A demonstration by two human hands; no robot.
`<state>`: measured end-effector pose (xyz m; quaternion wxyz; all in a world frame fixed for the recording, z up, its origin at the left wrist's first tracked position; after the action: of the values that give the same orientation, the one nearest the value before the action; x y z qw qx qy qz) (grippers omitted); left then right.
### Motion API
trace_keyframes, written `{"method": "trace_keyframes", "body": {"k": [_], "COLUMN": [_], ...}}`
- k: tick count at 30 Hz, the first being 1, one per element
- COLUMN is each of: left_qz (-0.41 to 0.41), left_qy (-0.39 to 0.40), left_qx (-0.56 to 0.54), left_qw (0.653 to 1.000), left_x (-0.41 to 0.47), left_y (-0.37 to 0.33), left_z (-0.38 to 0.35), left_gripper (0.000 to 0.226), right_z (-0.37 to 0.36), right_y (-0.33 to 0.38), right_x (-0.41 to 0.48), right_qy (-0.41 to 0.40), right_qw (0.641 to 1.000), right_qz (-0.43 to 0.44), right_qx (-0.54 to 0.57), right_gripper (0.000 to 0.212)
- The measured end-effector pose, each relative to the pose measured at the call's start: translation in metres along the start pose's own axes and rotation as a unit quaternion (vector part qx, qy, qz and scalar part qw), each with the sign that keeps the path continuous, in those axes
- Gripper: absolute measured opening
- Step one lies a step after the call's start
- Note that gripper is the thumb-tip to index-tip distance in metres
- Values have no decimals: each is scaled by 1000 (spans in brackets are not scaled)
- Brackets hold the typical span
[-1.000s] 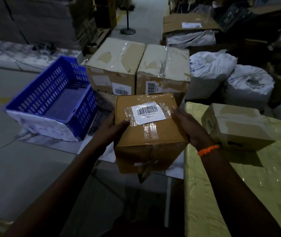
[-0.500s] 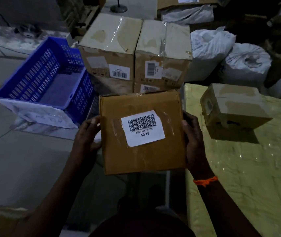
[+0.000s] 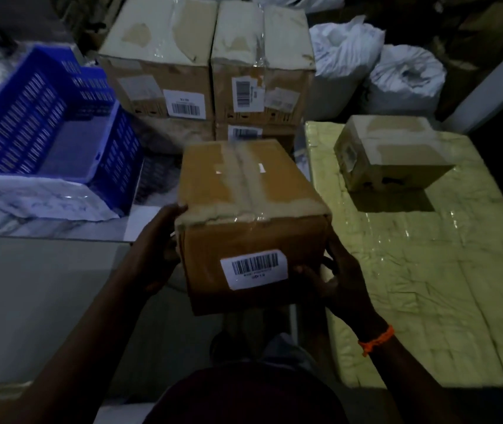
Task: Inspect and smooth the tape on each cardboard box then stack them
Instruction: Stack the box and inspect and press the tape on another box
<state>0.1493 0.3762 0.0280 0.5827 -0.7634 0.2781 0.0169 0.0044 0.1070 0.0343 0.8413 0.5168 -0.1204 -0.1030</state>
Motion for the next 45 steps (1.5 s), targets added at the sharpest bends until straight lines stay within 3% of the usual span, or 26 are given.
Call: {"method": "trace_keyframes", "body": {"k": [2,5,10,16,19,21,24,27,30,33,38,41,45], "left_qz": [7,47,39,50,37,51,69,70,42,-6,-21,-60,-50], "left_qy": [13,-3,-54,-54,-86,-125,-136,-65,-71,-101,-148,-127,-53], "left_qx": [1,6,83,125,188,175,59,86,115,74,-23,-22,24], "left_qw": [1000,999,994,989,978,975,987,992,990,992,989,990,997], "left_x": [3,6,22,20,40,51,67,74,62,51,47,46,46], "left_y": [18,45,65,53,26,7,-4,-5,-15,-29,-46,-48,-26], "left_z": [10,23,45,39,36,30,15,-4,-1,8,8,-2,-10], "left_gripper": [34,56,55,31,56,73,30,25,18,35,78,89,112], "right_z": [-8,-25,-39,-34,-43,-58,-74,-72,-55,-37,-20,-17,-25], "right_y": [-17,-34,-53,-76,-58,-45,-34,-35,-27,-2,19,8,-25], "right_x": [-1,0,-4,34,87,117,140,139,127,117,110,113,106], "right_qy": [18,37,49,7,23,62,85,71,63,51,15,-7,-9], "right_qw": [1000,998,984,958,955,944,925,929,952,974,989,993,991], "right_qz": [-14,-50,-153,-241,-249,-271,-302,-288,-234,-150,-64,-54,-98], "right_qx": [-5,-1,84,157,156,176,213,221,186,162,134,107,88], "right_gripper": [86,82,69,34,24,29,38,56,70,75,98,97,91]}}
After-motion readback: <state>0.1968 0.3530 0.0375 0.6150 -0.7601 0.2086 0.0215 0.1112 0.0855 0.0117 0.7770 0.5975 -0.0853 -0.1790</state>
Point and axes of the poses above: each hand's wrist, its own x-axis towards the middle knuckle, its own z-axis out of the back of the hand, y = z × x, the point moved 9 cm from there along x, towards the middle knuckle, and after that the axes turned 3 degrees about -z, right-handed, at the moved point
